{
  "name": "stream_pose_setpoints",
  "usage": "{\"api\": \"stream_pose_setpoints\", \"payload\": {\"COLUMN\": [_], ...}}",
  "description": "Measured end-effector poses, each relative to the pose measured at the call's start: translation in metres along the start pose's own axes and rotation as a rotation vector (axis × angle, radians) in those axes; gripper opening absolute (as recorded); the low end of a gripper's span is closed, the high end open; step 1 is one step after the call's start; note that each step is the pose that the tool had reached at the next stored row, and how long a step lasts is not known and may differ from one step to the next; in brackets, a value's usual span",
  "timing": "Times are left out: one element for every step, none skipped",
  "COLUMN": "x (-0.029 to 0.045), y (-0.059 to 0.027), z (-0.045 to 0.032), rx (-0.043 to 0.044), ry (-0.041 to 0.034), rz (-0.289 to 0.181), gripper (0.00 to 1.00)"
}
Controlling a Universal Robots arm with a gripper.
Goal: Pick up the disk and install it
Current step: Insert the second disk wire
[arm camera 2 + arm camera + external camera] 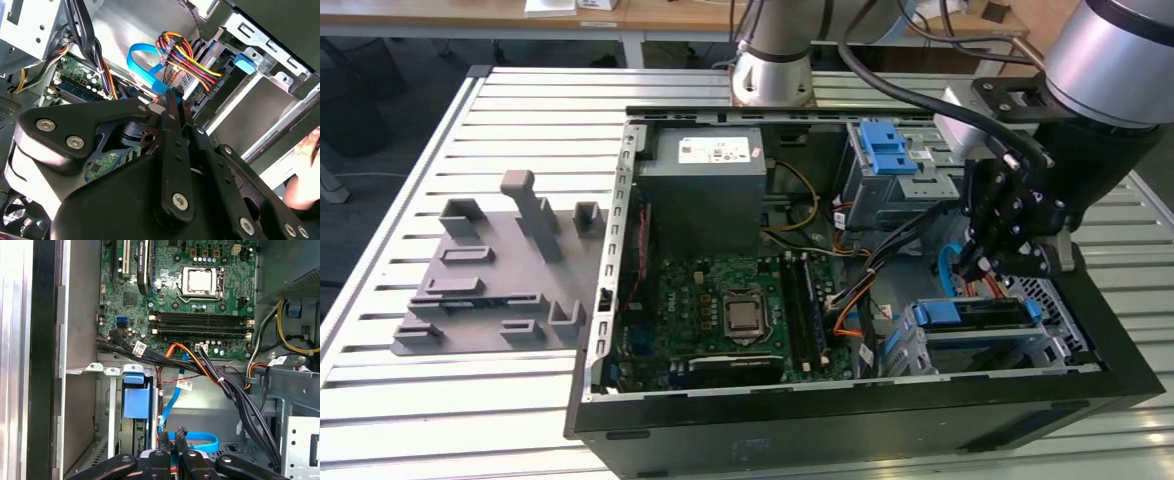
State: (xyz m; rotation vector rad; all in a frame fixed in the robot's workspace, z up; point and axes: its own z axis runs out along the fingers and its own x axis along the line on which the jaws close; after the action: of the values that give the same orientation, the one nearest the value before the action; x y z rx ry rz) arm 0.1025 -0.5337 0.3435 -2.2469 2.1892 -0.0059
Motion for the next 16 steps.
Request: {"api": "stream_pose_setpoints", "payload": {"x": [0.001,0.002,0.0031,0.004,0.0044,0.0046,0.0047,0.0049,0.0051,0.0056,0.0061,0.0069,0.008,0.009,0.0101,0.0114], "y": [0.0002,0.0004,0.0007,0.0012,0.0018,0.0025,0.0031,0.0032,0.0032,0.0032,0.0033,0.0033,0.0034,0.0034,0.0034,0.0034], "z": [0.0002,0.0004,0.0006,0.0008,0.001,0.0011,0.0012,0.0016,0.0021,0.0024,0.0027,0.0031,0.0034,0.0037,0.0039,0.0041], "rx": [0.0013,0.003,0.0053,0.0085,0.0119,0.0147,0.0162,0.0165,0.0166,0.0166,0.0166,0.0167,0.0166,0.0166,0.0166,0.0166], "ry": [0.0001,0.0001,0.0002,0.0003,0.0002,0.0003,0.0005,0.0003,0.0002,0.0005,0.0005,0.0003,0.0003,0.0003,0.0004,0.0004], "rz": [0.0,0.0,0.0,0.0,-0.001,-0.001,-0.001,-0.001,-0.002,-0.002,-0.002,-0.002,-0.001,-0.001,-0.001,-0.002], "gripper": [0.16,0.16,0.16,0.16,0.16,0.16,0.16,0.16,0.16,0.16,0.16,0.16,0.16,0.16,0.16,0.16]}}
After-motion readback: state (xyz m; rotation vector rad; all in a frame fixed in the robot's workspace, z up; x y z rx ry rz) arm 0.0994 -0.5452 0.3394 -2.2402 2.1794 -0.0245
